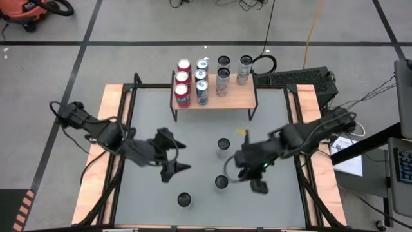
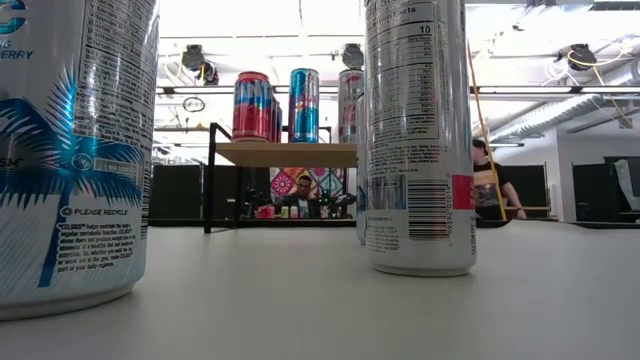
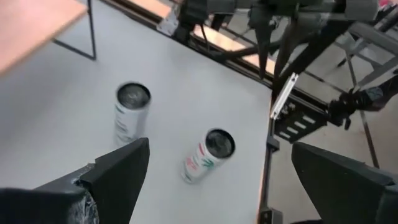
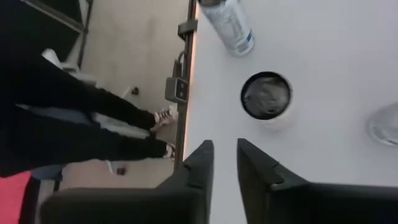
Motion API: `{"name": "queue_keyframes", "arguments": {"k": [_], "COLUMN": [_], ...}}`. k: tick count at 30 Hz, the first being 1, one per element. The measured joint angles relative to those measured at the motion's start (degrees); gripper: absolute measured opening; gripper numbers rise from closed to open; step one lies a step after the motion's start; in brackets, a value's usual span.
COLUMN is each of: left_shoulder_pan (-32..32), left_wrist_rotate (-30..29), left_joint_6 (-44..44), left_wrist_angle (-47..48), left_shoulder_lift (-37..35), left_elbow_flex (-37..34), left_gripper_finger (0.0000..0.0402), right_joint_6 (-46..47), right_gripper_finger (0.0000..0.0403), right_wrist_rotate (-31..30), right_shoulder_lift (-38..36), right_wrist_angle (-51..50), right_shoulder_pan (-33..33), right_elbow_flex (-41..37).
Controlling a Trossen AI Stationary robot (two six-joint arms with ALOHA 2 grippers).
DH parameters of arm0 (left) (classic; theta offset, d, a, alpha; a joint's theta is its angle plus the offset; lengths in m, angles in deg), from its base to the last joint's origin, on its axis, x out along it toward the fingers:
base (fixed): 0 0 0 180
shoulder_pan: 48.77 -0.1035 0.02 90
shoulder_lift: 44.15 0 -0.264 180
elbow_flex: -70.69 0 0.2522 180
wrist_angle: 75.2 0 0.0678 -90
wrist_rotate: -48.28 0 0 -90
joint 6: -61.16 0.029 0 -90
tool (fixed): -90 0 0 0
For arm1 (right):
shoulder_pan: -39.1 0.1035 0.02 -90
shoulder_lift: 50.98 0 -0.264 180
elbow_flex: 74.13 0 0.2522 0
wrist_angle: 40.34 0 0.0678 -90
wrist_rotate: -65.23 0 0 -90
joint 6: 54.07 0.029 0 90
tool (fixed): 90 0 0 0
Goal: Place canned beverage on shelf
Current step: Put the white-pink soda can on the shelf aligned with the other white-pink soda cans
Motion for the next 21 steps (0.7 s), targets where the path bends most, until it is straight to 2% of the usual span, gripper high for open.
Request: {"name": "queue_keyframes", "arguments": {"k": [5,12,18,21], "left_shoulder_pan": [3.1,4.9,6.0,6.3], "left_wrist_rotate": [-0.4,-0.3,-0.3,-0.5], "left_joint_6": [-2.0,-3.4,-4.9,-6.3], "left_wrist_angle": [0.0,0.7,1.5,3.0], "left_shoulder_lift": [2.9,6.2,7.2,7.2], "left_elbow_flex": [0.0,0.0,0.0,0.0], "left_gripper_finger": [0.0395,0.0395,0.0395,0.0395], "right_joint_6": [-1.6,-7.5,-11.2,-13.1], "right_gripper_finger": [0.0107,0.0229,0.0332,0.0362], "right_wrist_rotate": [0.1,-1.6,-7.4,-8.7], "right_shoulder_lift": [7.7,16.2,19.2,19.7], "right_wrist_angle": [-0.2,-0.8,-1.9,-2.0], "right_shoulder_pan": [1.3,1.3,1.3,1.1], "right_elbow_flex": [4.5,10.1,10.2,10.2]}}
